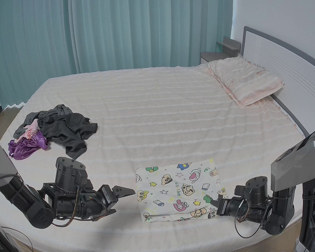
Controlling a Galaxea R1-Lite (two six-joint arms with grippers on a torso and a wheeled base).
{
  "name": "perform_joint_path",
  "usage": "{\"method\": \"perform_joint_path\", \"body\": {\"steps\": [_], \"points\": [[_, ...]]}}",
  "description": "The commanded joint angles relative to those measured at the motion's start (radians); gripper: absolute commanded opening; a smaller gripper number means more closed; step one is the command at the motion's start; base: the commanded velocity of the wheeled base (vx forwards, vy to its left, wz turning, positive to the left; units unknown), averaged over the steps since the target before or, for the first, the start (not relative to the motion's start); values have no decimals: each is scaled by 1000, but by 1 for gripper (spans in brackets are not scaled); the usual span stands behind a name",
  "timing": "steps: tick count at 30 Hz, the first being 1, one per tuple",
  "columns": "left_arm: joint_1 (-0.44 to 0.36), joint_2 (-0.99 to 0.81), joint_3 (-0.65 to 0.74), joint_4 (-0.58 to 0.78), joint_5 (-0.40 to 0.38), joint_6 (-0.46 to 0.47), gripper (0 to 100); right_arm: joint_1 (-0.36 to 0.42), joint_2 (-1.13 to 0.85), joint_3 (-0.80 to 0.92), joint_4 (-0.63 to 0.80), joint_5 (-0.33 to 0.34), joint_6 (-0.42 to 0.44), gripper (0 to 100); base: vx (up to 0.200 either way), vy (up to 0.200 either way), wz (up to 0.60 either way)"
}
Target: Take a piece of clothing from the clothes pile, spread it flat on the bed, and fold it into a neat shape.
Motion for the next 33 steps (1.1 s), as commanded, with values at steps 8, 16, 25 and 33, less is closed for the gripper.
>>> {"method": "perform_joint_path", "body": {"steps": [8,16,25,33], "points": [[0,12,0,-2,0,1,100,-7,-54,63,-9,19,-11,0,0,0,0],[0,14,0,-2,2,1,100,-16,-39,75,-9,39,-6,100,0,0,0],[0,14,0,-2,0,1,100,-19,-36,68,-10,73,6,0,0,0,0],[0,14,0,-2,2,1,100,-35,-50,66,-10,73,49,0,0,0,0]]}}
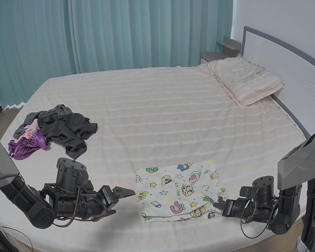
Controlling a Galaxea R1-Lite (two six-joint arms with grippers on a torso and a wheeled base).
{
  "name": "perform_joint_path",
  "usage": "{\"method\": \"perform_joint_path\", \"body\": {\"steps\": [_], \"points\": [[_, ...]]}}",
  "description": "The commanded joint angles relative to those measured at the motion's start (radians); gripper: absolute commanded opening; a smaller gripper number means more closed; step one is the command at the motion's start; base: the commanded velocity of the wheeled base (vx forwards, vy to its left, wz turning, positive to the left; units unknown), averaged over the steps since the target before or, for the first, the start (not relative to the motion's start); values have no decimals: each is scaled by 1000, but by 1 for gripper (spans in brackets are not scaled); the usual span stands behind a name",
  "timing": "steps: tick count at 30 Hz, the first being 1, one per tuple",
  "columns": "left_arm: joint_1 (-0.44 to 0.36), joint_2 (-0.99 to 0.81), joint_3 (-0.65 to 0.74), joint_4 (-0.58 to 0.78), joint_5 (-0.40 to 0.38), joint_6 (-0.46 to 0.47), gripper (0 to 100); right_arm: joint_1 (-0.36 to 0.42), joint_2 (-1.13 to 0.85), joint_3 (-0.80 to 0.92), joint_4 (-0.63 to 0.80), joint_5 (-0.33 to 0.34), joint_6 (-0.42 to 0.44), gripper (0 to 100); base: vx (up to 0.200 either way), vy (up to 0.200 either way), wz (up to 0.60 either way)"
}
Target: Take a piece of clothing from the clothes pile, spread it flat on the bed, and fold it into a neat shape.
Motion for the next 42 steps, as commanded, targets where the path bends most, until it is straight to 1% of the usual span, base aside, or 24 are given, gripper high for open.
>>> {"method": "perform_joint_path", "body": {"steps": [1,8,9,11,12,13,14,17,23,27,28,30,32,35,36,37,38,40,42], "points": [[0,2,0,0,1,0,100,-4,-6,0,-10,0,12,0,0,0,0],[0,2,2,0,1,0,100,-19,-38,27,-10,-3,3,0,0,0,0],[0,2,0,0,1,0,100,-41,-64,40,-9,0,-8,0,0,0,0],[0,2,0,0,-1,0,100,-55,-75,50,-9,8,-24,0,0,0,0],[0,2,2,0,1,0,100,-73,-70,63,-9,20,-55,0,0,0,0],[0,2,0,0,1,0,100,-76,-67,67,-9,24,-66,0,0,0,0],[0,2,0,0,-1,0,100,-84,-50,80,-9,40,-103,0,0,0,0],[0,5,0,0,1,0,100,-82,-14,92,-9,47,-144,0,0,0,0],[0,6,0,0,1,0,100,-76,31,96,-9,46,-170,0,0,0,0],[0,6,0,0,-1,0,100,-81,26,93,-10,43,-186,0,0,0,0],[0,6,0,0,-1,0,100,-87,17,92,-12,41,-187,100,0,0,0],[0,5,0,0,-1,0,100,-111,-46,83,-12,38,-187,100,0,0,0],[0,5,0,0,-1,0,100,-136,-100,63,-9,49,-186,100,0,0,0],[0,5,0,0,-2,0,100,-150,-133,-5,-7,47,-184,100,0,0,0],[-2,5,0,0,-4,0,100,-150,-130,-78,13,46,-186,100,0,0,0],[-2,5,2,0,-4,0,100,-148,-126,-134,56,46,-186,100,0,0,0],[-3,5,0,0,-4,0,100,-148,-124,-150,70,46,-184,100,0,0,0],[-2,5,2,0,-4,0,100,-151,-101,-293,217,46,-182,100,0,0,0],[-2,5,5,0,-4,0,100,-154,-70,-404,310,46,-175,100,0,0,0]]}}
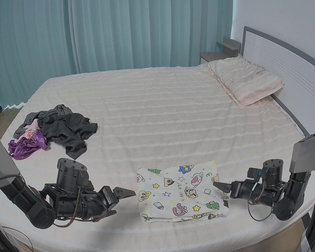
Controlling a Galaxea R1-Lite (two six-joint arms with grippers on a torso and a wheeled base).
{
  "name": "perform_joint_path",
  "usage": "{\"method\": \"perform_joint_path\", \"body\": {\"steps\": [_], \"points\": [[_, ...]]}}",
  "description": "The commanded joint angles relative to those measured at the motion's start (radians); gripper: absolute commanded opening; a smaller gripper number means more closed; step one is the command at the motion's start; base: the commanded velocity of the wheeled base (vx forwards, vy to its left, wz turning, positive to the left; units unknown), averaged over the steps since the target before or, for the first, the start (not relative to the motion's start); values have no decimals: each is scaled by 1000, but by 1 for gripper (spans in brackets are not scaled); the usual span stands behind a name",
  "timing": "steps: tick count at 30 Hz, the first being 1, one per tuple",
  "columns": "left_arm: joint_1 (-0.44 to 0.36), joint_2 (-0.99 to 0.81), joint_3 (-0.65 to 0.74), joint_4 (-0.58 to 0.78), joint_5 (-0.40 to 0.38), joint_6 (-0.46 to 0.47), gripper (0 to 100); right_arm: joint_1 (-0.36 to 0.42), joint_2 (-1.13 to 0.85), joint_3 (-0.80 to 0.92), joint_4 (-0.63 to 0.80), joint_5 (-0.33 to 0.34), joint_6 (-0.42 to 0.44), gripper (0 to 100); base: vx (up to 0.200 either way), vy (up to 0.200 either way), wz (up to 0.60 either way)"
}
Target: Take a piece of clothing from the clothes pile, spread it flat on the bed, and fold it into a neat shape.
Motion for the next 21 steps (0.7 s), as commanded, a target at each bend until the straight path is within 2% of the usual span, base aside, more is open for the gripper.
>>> {"method": "perform_joint_path", "body": {"steps": [1,4,10,21], "points": [[0,1,5,-2,-1,0,100,-19,38,-340,254,1,10,100,0,0,0],[0,2,9,-16,-1,0,100,-16,87,-429,313,0,8,100,0,0,0],[0,24,34,-89,0,0,100,-25,168,-543,340,-5,7,100,0,0,0],[0,51,51,-158,2,0,100,-44,213,-578,351,-2,0,100,0,0,0]]}}
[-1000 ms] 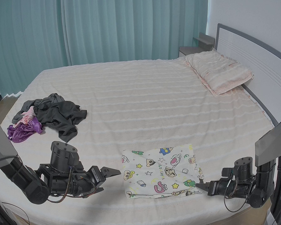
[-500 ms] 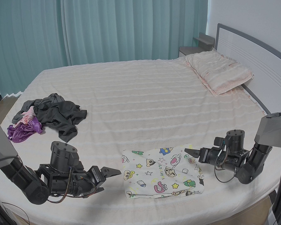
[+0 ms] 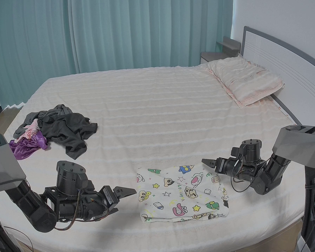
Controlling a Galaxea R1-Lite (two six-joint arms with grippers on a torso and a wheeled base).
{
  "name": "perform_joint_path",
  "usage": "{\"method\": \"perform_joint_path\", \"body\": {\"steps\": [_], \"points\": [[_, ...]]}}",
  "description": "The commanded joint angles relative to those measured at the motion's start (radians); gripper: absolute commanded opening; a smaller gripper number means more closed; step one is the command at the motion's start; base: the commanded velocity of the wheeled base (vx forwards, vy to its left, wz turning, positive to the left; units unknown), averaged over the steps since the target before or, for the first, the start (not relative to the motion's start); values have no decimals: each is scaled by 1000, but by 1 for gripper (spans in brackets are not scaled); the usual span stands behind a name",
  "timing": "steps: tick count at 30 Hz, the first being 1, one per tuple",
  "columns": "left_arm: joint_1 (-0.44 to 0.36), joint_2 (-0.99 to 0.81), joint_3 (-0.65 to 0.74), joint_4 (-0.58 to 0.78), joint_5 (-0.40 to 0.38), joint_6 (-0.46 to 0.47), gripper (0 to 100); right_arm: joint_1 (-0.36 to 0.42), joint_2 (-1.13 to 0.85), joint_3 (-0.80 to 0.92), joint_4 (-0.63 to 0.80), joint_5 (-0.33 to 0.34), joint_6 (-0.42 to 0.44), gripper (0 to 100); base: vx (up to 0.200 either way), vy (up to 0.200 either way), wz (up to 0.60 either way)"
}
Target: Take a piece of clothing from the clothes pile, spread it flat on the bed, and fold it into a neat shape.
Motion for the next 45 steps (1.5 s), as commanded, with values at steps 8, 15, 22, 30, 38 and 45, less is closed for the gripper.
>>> {"method": "perform_joint_path", "body": {"steps": [8,15,22,30,38,45], "points": [[0,13,3,-2,0,-1,100,-2,47,-31,16,33,-7,0,0,0,0],[0,20,2,-2,0,2,100,-19,47,-32,2,35,-4,0,0,0,0],[0,20,3,-2,0,-1,100,-55,47,-58,2,32,5,0,0,0,0],[0,22,3,-2,0,2,100,-59,65,-72,5,29,5,0,0,0,0],[0,26,2,-2,0,2,100,-68,65,-95,13,27,7,0,0,0,0],[0,26,2,-2,0,2,100,-70,80,-103,16,27,5,100,0,0,0]]}}
